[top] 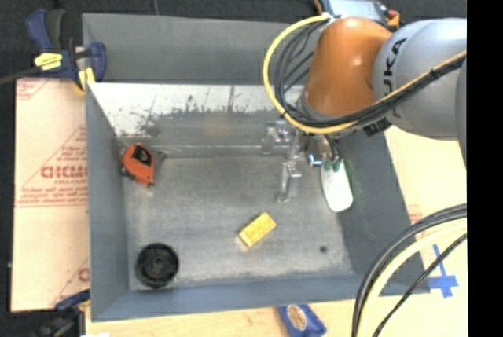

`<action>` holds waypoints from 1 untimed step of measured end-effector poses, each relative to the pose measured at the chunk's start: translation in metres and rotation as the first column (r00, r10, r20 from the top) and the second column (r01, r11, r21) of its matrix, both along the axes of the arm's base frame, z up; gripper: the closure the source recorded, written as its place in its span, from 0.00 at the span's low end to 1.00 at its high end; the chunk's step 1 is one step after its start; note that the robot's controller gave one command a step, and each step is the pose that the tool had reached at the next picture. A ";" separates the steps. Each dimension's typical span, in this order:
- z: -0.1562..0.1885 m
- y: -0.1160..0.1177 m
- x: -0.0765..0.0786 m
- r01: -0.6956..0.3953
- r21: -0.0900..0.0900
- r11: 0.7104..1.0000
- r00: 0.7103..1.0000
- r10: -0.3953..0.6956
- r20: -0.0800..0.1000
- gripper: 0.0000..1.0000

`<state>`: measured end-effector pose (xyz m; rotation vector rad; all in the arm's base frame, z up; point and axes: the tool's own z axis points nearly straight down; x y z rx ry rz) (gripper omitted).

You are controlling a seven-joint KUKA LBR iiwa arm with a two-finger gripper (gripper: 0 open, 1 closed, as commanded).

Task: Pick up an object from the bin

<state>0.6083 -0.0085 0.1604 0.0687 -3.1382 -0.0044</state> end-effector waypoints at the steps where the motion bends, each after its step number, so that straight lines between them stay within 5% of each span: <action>1: -0.006 0.019 0.019 -0.042 -0.004 0.999 0.999 0.042 0.010 0.00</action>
Offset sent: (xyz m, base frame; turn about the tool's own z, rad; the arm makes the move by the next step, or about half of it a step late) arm -0.0437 0.0173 -0.0472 0.0189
